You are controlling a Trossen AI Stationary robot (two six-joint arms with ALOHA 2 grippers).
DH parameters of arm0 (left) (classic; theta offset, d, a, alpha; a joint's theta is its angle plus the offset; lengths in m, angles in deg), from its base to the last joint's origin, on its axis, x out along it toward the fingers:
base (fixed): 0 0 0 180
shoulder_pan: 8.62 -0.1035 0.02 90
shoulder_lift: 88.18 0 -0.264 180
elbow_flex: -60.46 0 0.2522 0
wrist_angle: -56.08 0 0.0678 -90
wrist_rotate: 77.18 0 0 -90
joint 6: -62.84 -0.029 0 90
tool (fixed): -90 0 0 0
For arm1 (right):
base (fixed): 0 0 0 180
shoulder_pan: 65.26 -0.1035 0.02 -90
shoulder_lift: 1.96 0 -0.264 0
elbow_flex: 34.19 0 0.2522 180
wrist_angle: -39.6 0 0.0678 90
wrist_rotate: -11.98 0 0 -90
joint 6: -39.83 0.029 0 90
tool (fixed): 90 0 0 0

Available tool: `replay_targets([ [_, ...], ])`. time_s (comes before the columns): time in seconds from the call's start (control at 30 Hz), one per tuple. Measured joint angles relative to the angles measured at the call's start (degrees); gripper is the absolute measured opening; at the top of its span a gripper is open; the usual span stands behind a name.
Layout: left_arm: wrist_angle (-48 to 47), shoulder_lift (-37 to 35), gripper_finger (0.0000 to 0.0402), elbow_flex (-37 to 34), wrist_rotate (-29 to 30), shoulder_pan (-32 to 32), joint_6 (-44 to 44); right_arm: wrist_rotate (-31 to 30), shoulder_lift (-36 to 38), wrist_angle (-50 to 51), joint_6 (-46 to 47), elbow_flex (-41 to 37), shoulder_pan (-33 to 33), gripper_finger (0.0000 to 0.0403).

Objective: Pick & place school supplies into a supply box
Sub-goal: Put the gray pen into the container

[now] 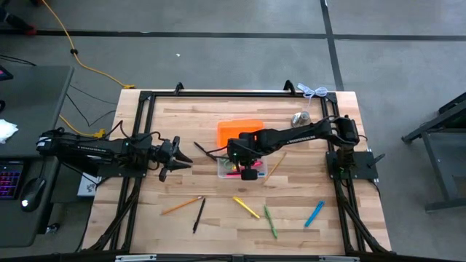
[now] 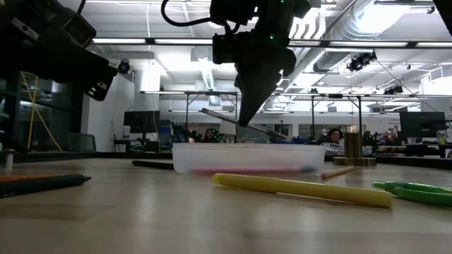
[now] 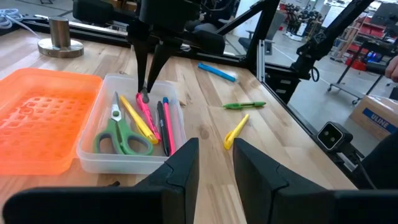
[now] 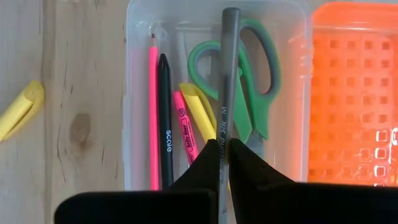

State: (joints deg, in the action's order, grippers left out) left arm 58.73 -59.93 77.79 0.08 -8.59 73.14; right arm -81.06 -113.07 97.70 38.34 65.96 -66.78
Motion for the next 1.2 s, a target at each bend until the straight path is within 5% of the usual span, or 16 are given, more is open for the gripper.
replay_targets([
  [1.2, 0.2, 0.0, 0.0129, 0.0, -0.1, 0.0, 0.0, 2.9, 0.0, -10.9, -1.4, -10.5, 0.0, 0.0000],
])
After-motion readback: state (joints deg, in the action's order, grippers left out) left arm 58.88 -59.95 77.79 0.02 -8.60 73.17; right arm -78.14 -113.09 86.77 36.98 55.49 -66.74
